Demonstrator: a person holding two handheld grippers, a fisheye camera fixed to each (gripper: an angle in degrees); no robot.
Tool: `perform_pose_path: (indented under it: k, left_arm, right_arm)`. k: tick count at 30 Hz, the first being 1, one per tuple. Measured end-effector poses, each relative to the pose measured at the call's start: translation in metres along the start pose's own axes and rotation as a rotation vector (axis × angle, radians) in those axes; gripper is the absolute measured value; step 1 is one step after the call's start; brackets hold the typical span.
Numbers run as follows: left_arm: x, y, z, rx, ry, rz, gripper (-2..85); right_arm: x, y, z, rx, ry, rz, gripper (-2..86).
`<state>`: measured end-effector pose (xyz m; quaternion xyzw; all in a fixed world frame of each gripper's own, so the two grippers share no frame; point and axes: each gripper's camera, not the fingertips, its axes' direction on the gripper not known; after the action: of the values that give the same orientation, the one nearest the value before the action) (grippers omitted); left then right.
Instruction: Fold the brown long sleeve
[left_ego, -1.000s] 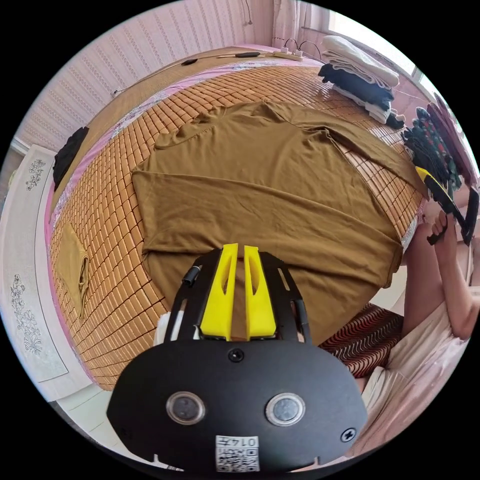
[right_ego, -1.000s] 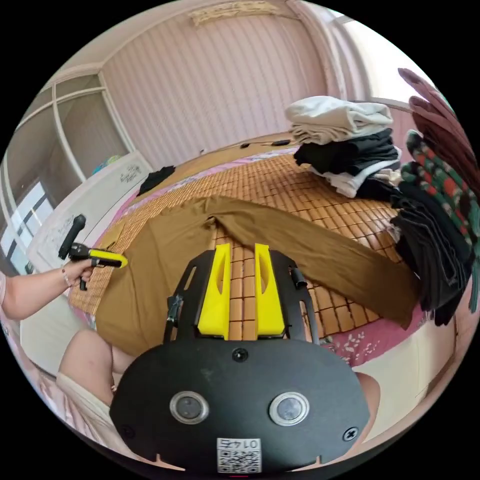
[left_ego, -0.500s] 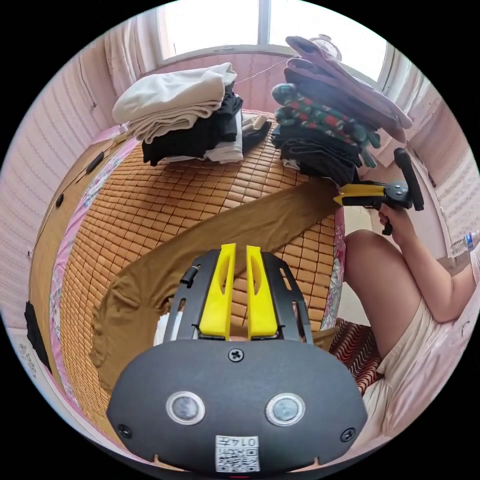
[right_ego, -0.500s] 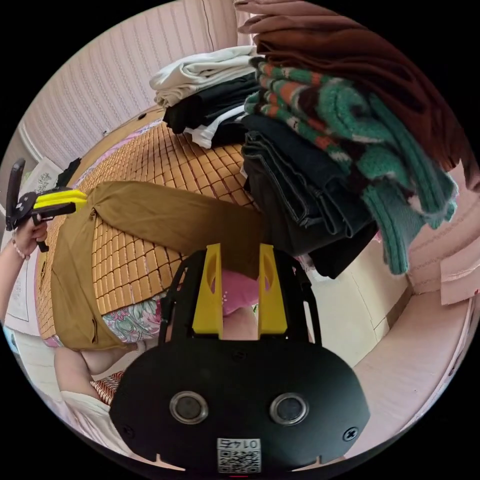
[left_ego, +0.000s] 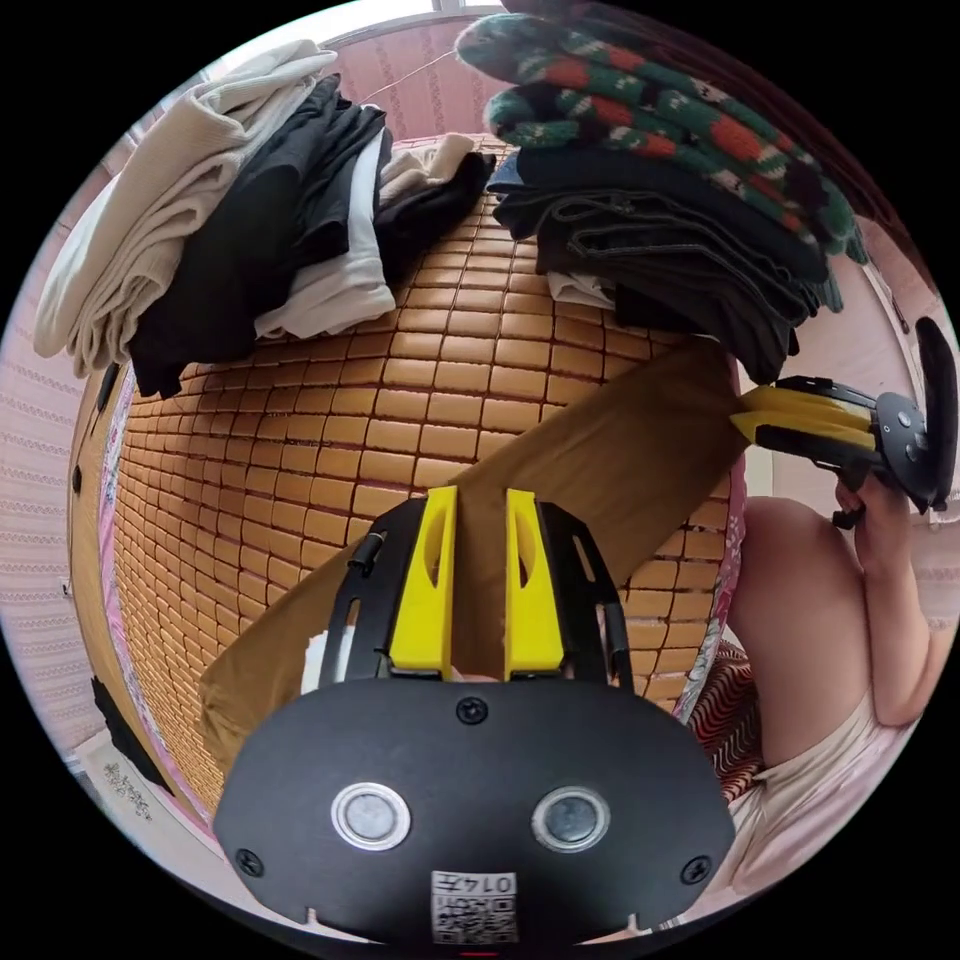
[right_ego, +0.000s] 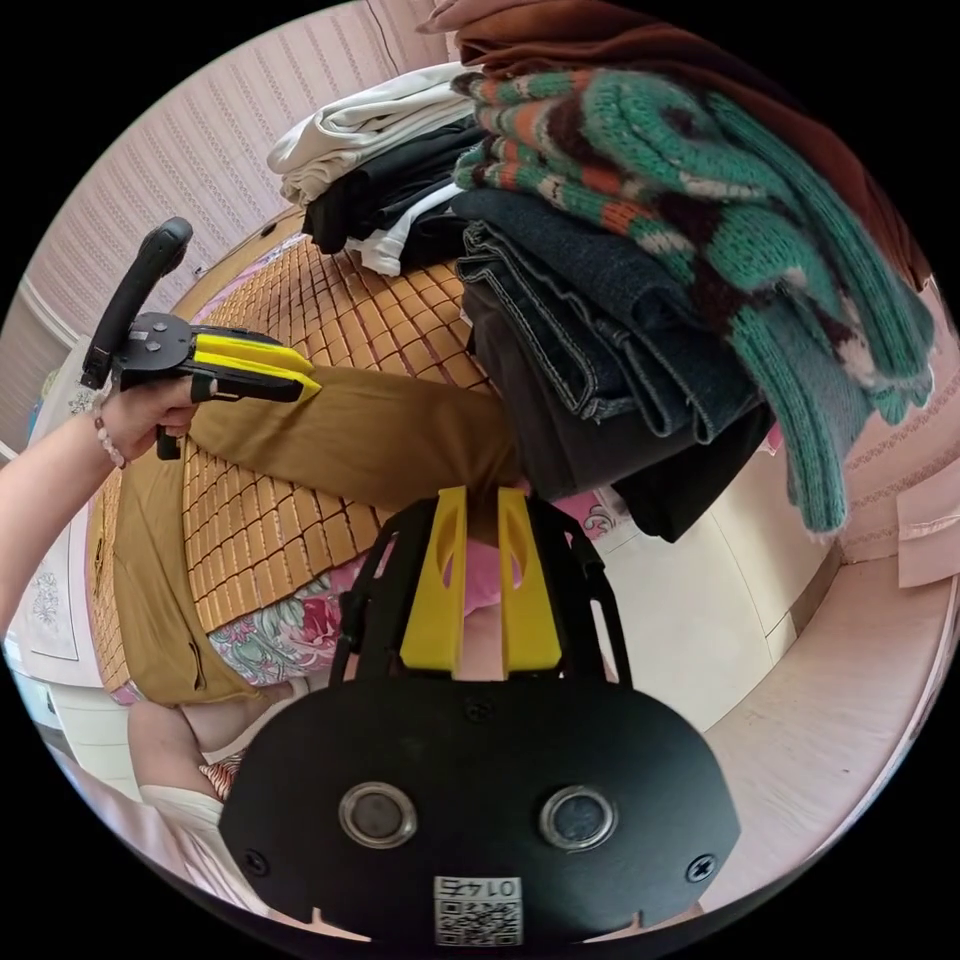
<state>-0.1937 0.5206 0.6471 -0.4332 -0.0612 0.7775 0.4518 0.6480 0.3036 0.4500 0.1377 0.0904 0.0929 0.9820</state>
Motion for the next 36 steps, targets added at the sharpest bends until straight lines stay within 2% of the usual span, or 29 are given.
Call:
perform_pose_path:
  k: [3,9,15,19,22,25,27,29,31,34,36]
  left_arm:
    - [-0.001,0.004,0.001,0.006,0.066,-0.029,0.4]
    - [-0.007,0.020,-0.003,0.032,0.090,-0.107,-0.9]
    - [-0.023,0.057,-0.031,0.155,0.135,-0.219,-1.0]
    - [-0.040,0.110,-0.082,0.306,0.113,-0.294,-1.0]
    - [-0.053,0.174,-0.132,0.436,0.067,-0.365,-1.0]
    - [-0.060,0.263,-0.186,0.584,0.009,-0.469,-0.9]
    - [-0.060,0.327,-0.210,0.644,-0.021,-0.569,-0.8]
    - [-0.057,0.420,-0.217,0.603,-0.037,-0.767,-0.3]
    - [-0.049,0.494,-0.208,0.536,-0.081,-0.948,0.8]
    - [-0.027,0.601,-0.185,0.361,-0.083,-1.237,2.8]
    - [-0.010,0.644,-0.181,0.358,-0.053,-1.342,3.4]
  right_arm:
    - [0.003,0.000,0.001,-0.004,0.019,-0.007,2.0]
    - [-0.002,0.000,-0.007,0.033,-0.031,-0.080,0.2]
    - [-0.010,0.007,-0.047,0.262,-0.163,-0.168,0.5]
    - [-0.032,0.009,-0.090,0.460,-0.336,-0.256,0.7]
    - [-0.077,0.007,-0.122,0.546,-0.462,-0.436,0.8]
    - [-0.135,0.007,-0.159,0.621,-0.680,-0.654,1.0]
    - [-0.178,0.010,-0.178,0.596,-0.843,-0.814,1.2]
    - [-0.251,0.025,-0.183,0.420,-1.015,-1.077,1.8]
    - [-0.303,0.049,-0.166,0.268,-1.052,-1.201,2.5]
    - [-0.369,0.097,-0.106,0.014,-0.881,-1.317,4.0]
    - [-0.387,0.120,-0.078,-0.084,-0.776,-1.354,4.3]
